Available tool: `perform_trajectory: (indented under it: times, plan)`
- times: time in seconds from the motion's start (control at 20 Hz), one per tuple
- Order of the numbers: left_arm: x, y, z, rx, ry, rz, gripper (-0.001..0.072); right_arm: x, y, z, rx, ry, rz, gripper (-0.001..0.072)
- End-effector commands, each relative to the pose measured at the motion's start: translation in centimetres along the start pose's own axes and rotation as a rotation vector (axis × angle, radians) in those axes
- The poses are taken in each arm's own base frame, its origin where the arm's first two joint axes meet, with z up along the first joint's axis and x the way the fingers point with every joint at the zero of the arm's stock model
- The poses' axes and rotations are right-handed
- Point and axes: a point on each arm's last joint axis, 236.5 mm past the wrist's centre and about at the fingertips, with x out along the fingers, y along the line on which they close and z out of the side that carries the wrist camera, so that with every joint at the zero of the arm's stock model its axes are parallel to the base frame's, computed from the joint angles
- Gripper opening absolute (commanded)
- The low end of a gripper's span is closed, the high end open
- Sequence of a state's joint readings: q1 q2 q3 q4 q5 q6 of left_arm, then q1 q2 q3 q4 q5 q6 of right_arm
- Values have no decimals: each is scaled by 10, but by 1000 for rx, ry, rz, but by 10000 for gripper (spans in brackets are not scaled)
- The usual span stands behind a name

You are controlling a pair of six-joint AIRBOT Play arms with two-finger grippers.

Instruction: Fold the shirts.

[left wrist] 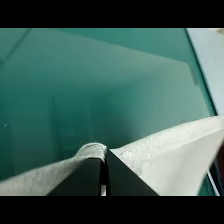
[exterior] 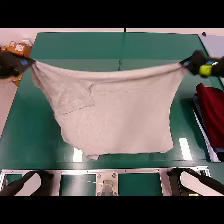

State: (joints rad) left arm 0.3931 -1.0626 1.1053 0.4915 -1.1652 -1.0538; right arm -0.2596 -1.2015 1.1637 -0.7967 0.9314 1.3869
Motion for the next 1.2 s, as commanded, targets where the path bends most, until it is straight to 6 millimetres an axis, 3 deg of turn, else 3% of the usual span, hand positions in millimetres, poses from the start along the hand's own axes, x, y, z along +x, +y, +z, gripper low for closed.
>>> perform_trajectory:
  times: [0.0, 0.1, 0.2, 0.35, 0.55, 0.65, 0.85, 1.15]
  plan:
    - [54, 85, -28, -125, 45, 33, 21, 91, -75, -46, 124, 132, -88, 11]
    - [71, 105, -7, -169, -1, 23, 21, 123, -87, -38, 170, 153, -73, 12]
    - [80, 114, 17, -165, -29, 14, 21, 143, -84, -12, 184, 126, -38, 12]
    - [90, 126, 39, -148, -45, 15, 21, 160, -74, 23, 145, 82, -7, 12]
    - [94, 146, 45, -149, -71, 67, 21, 166, -69, 36, 127, 67, 7, 12]
    - [94, 153, 30, -119, -5, 99, 21, 162, -68, 22, 104, 135, 14, 11]
    - [89, 172, -29, -103, 213, 177, 21, 138, -84, -27, 18, 354, -80, 10]
    - [90, 180, -76, -164, 312, 170, 21, 115, -95, -77, 59, 444, -155, 10]
